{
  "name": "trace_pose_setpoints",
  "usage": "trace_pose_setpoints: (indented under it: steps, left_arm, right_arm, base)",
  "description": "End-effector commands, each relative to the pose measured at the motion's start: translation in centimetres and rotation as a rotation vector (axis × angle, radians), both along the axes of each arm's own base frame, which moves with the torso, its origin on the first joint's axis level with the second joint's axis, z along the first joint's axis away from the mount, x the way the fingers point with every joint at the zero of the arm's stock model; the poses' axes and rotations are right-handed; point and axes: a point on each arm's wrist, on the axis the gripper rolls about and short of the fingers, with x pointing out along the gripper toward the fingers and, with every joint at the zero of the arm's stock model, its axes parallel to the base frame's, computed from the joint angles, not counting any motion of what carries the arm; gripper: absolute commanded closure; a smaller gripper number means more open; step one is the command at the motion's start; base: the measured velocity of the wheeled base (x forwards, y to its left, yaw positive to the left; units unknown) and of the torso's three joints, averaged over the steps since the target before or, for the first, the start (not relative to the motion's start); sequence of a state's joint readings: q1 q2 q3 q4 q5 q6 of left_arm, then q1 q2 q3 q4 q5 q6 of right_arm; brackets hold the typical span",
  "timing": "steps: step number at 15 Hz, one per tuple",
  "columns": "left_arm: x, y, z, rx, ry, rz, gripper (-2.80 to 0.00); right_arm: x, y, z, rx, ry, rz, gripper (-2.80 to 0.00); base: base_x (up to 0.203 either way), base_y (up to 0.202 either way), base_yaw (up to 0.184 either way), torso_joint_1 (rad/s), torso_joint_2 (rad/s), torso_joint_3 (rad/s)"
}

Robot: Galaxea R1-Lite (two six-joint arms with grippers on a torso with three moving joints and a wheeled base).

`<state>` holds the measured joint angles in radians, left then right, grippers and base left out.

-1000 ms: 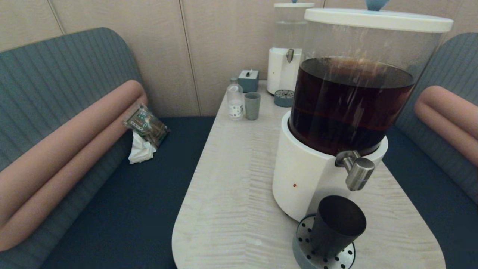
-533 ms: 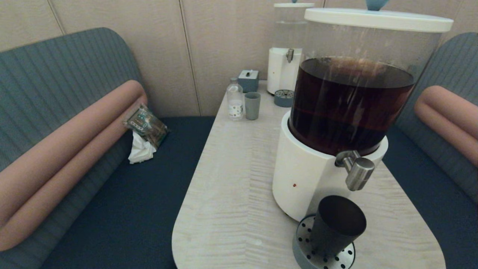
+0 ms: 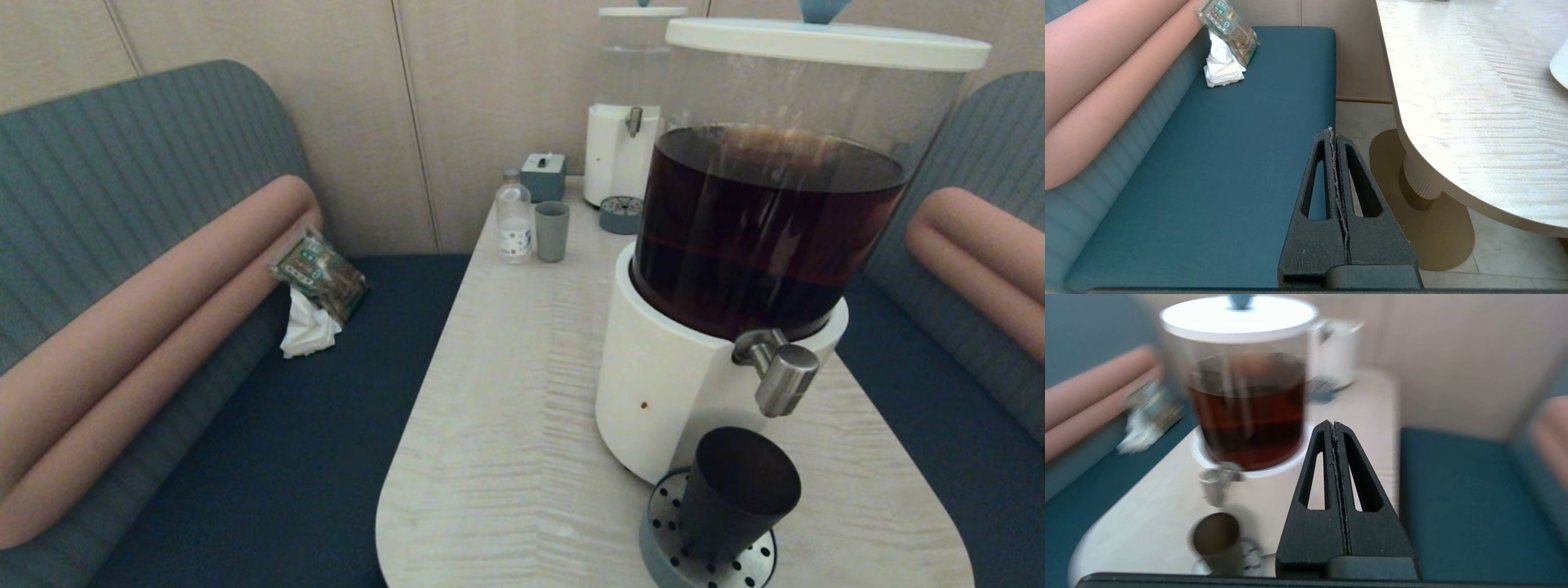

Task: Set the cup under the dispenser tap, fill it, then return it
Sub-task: Turn on the faucet

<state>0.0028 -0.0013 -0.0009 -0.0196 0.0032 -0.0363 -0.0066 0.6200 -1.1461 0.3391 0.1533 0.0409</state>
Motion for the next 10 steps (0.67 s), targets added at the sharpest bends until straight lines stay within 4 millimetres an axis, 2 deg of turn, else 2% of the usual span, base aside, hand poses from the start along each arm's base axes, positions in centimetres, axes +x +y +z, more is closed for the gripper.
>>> trace_pose_setpoints:
  steps: [1,4,6,10]
  left_arm:
    - [0.0,0.0,0.0,-0.001,0.000,-0.001,0.00]
    - [0.0,0.0,0.0,-0.001,0.000,0.000,0.00]
    - [0.0,0.0,0.0,-0.001,0.001,-0.001,0.00]
    - [0.0,0.0,0.0,-0.001,0.001,0.000,0.00]
  right_arm:
    - [5.8,0.1,2.5,-0.002,0.168,0.053,0.00]
    - [10.8,0.4,3.8,0.006,0.366,0.140,0.00]
    - [13.8,0.9,3.2,0.010,0.505,0.190,0.00]
    - [15.2,2.5,1.7,0.074,0.693,0.295,0.00]
  base:
    - [0.000,0.000,0.000,0.000,0.00,0.000]
    - [0.000,0.000,0.000,0.000,0.00,0.000]
    - [0.000,0.000,0.000,0.000,0.00,0.000]
    - [0.000,0.000,0.000,0.000,0.00,0.000]
